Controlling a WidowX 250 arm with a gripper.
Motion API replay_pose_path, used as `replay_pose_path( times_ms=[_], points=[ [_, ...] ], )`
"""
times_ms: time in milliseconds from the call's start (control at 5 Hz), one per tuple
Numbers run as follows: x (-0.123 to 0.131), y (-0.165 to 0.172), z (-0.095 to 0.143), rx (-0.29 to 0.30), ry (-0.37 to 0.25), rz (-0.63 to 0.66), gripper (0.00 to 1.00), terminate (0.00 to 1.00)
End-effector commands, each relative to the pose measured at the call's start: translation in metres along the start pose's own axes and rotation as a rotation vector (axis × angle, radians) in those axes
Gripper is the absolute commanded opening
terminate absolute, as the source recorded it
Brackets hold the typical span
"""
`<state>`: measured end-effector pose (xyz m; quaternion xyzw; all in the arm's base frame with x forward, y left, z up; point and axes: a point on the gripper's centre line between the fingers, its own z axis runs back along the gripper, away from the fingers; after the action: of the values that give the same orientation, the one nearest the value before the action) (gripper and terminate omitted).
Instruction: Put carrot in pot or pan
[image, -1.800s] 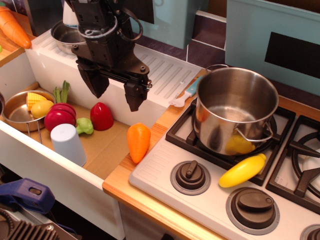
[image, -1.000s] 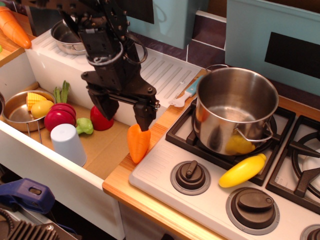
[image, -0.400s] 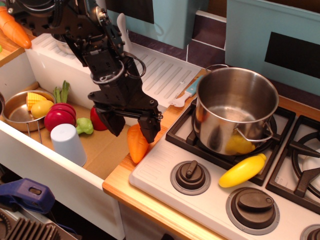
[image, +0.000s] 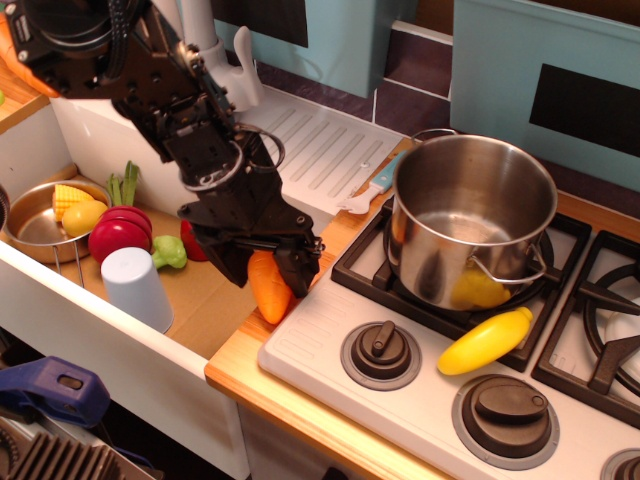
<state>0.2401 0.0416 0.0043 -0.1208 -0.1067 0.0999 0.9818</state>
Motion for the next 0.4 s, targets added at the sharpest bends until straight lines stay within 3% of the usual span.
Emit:
replay_pose_path(
  times_ms=[0,200],
  points=[
    [-0.0051,-0.0035,0.0008,0.014,-0.027,0.009,1.00,0.00],
    [-0.0022,-0.0044,0.0039,0.031,-0.029,-0.002,0.00,0.00]
  ],
)
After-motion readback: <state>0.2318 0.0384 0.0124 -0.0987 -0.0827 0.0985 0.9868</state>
